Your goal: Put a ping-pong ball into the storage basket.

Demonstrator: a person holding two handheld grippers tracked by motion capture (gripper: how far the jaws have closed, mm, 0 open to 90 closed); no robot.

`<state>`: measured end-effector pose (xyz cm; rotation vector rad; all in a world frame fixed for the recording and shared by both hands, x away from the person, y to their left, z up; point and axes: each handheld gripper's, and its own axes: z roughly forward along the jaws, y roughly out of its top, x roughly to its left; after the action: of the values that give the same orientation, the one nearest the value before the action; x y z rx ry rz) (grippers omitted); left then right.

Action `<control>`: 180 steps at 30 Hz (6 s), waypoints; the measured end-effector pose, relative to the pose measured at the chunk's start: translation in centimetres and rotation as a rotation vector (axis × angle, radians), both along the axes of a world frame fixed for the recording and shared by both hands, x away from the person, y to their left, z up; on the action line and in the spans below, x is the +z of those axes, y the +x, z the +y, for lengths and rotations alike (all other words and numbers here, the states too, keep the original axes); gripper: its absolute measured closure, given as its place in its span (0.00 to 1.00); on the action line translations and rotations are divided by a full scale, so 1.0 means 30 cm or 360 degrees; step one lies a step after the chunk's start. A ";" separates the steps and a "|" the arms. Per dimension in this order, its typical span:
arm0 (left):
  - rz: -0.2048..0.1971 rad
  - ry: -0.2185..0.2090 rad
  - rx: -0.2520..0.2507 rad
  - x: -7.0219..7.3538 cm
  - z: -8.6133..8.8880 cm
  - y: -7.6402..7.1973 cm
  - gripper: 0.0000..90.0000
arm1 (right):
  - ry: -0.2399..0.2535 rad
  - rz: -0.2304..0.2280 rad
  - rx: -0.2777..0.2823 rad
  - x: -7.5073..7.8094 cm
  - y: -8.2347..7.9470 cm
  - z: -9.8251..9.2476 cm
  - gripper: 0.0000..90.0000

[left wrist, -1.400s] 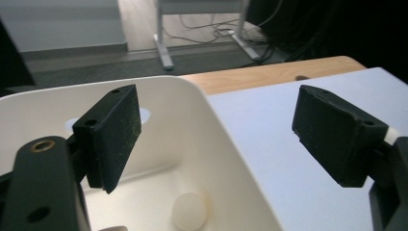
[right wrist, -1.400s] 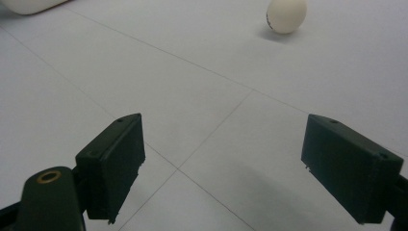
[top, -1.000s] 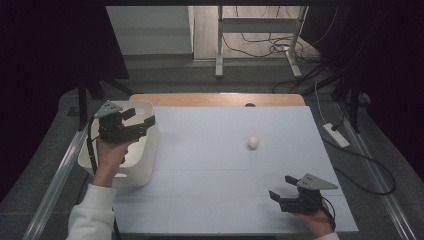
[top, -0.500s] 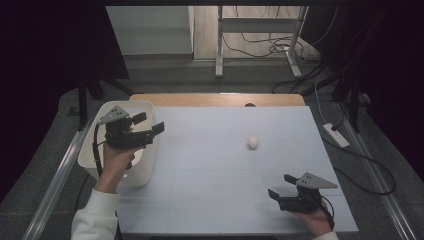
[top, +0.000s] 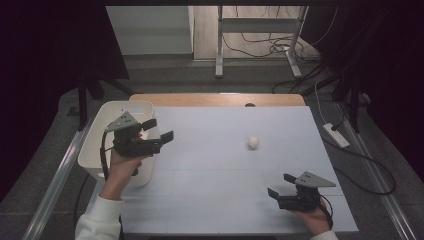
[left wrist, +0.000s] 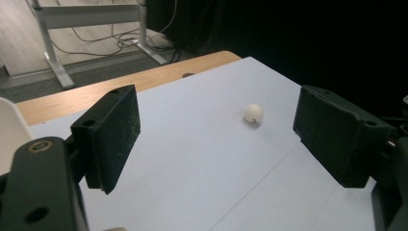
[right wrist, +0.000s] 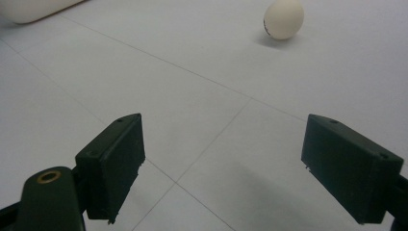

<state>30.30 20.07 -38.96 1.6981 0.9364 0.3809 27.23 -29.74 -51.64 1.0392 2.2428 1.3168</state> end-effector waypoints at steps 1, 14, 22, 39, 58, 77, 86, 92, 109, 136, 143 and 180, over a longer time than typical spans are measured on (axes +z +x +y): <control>-0.0002 0.0006 -0.0010 0.000 -0.008 -0.001 0.20 | -0.0002 -0.0003 -0.0003 0.001 -0.001 -0.002 0.17; 0.0009 0.0008 -0.0105 -0.007 -0.081 0.009 0.20 | 0.0014 -0.0008 -0.0022 0.006 -0.009 -0.015 0.17; 0.0026 0.0005 -0.0169 -0.028 -0.113 0.011 0.20 | 0.0011 -0.0002 -0.0042 0.004 -0.004 -0.016 0.17; 0.0074 0.0050 -0.0242 -0.071 -0.189 0.022 0.20 | 0.0004 -0.0006 -0.0008 0.002 0.003 -0.008 0.17; 0.0125 0.0092 -0.0317 -0.116 -0.305 0.062 0.20 | 0.0018 -0.0011 0.0009 0.004 -0.003 -0.013 0.17; 0.0134 0.0166 -0.0320 -0.153 -0.361 0.098 0.20 | 0.0004 -0.0001 0.0048 0.003 0.007 0.027 0.17; 0.0154 0.0192 -0.0322 -0.188 -0.410 0.142 0.20 | 0.0011 -0.0002 0.0052 0.000 0.009 0.016 0.17; 0.0167 0.0214 -0.0331 -0.217 -0.451 0.163 0.20 | 0.0020 -0.0012 0.0062 0.004 0.009 0.018 0.17; 0.0177 0.0302 -0.0344 -0.236 -0.505 0.182 0.20 | 0.0028 -0.0023 0.0082 0.010 0.006 0.024 0.17; 0.0212 0.0321 -0.0361 -0.269 -0.561 0.222 0.20 | 0.0024 -0.0030 0.0083 0.011 0.007 0.026 0.17; 0.0218 0.0324 -0.0369 -0.272 -0.573 0.226 0.20 | 0.0018 -0.0029 0.0081 0.009 0.006 0.026 0.17; 0.0295 0.0382 -0.0372 -0.337 -0.678 0.303 0.20 | 0.0020 -0.0021 0.0091 0.007 0.005 0.031 0.18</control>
<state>39.38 -0.27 -49.07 2.0662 0.8375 0.1870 27.38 -28.80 -51.43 0.9746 2.2735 1.3586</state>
